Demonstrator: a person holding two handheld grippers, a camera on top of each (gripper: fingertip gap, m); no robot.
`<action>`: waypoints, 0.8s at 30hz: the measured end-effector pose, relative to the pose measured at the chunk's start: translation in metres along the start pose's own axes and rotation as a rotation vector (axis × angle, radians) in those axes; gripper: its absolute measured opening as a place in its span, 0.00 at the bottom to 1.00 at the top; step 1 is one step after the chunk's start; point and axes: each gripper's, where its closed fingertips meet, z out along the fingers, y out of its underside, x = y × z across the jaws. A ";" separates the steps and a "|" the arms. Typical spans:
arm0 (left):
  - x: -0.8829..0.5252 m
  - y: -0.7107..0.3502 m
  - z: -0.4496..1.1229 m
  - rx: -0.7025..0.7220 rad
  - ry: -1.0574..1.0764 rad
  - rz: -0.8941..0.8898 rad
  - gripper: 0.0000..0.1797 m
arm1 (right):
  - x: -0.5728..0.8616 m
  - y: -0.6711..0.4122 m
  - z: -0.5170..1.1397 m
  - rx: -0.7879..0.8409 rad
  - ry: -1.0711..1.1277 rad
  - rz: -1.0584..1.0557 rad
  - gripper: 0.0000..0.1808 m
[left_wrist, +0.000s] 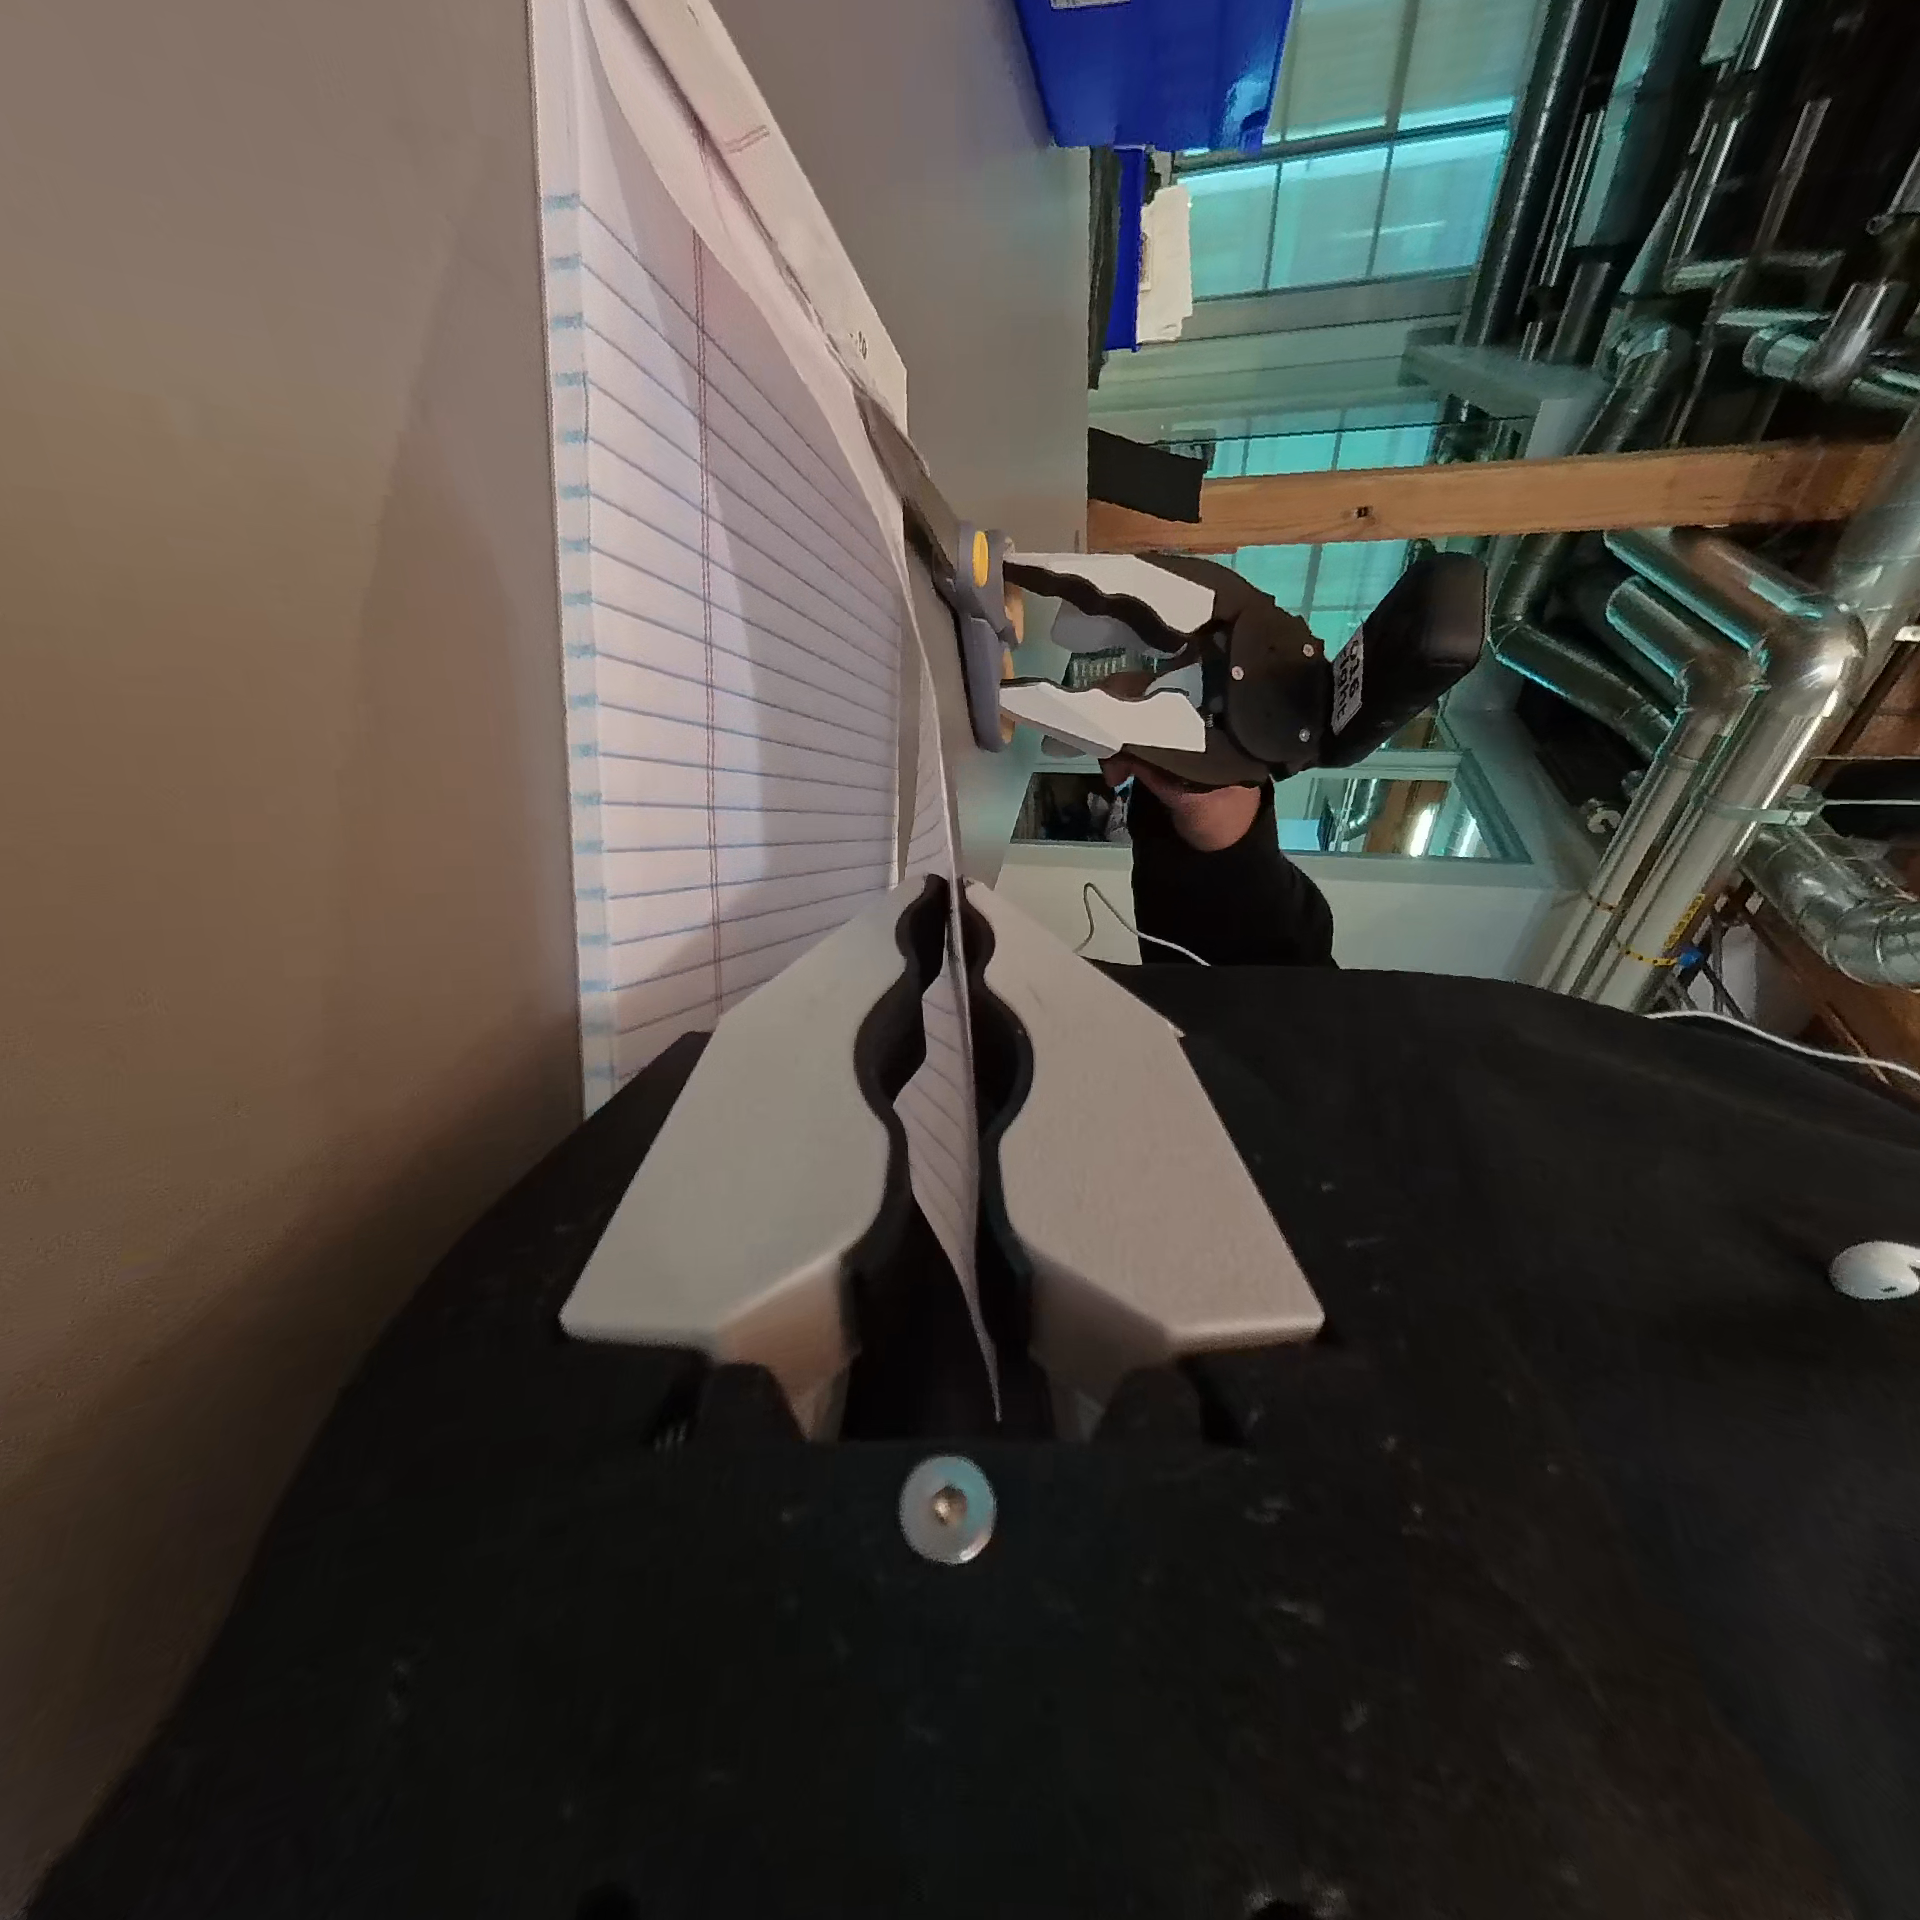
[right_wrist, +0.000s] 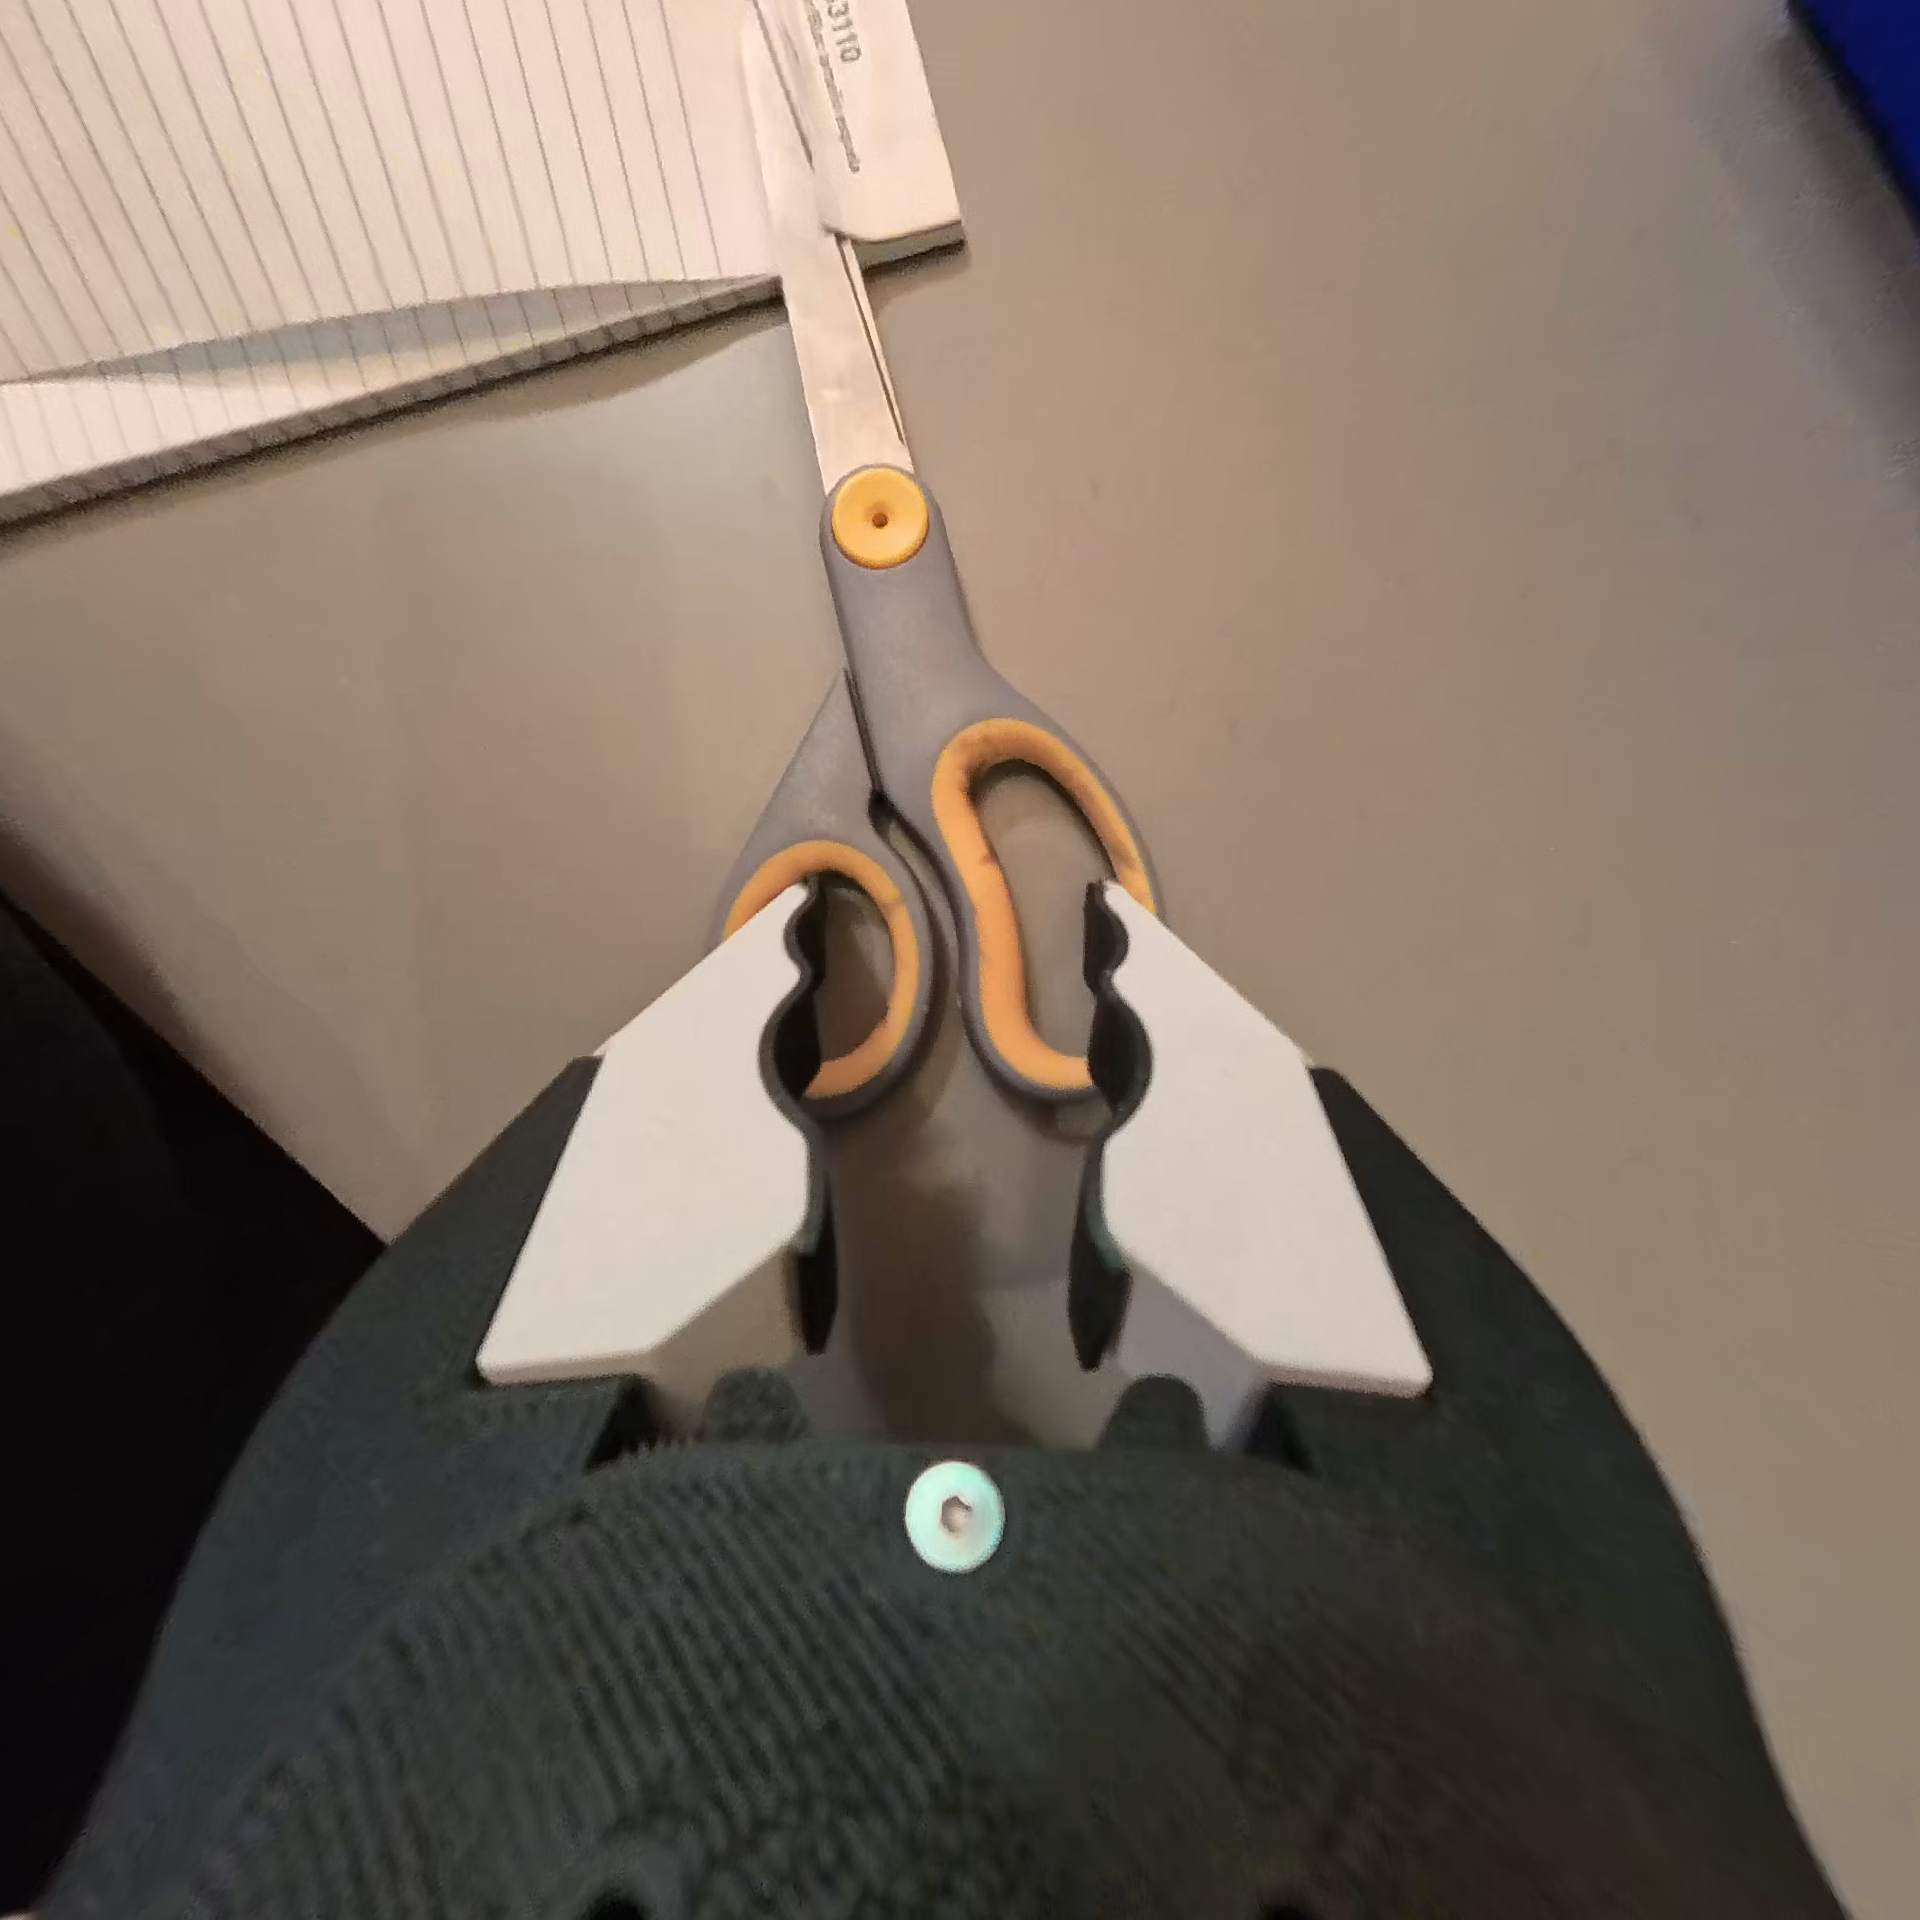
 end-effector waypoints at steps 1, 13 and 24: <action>0.000 0.000 0.000 -0.001 0.000 0.002 0.00 | 0.000 0.000 0.000 0.005 0.006 0.006 0.27; -0.002 -0.002 -0.003 -0.012 0.005 0.007 0.00 | 0.000 0.000 0.001 0.006 0.044 0.074 0.28; -0.003 -0.001 -0.004 -0.018 0.007 0.007 0.00 | -0.022 -0.008 0.001 0.055 -0.116 0.122 0.40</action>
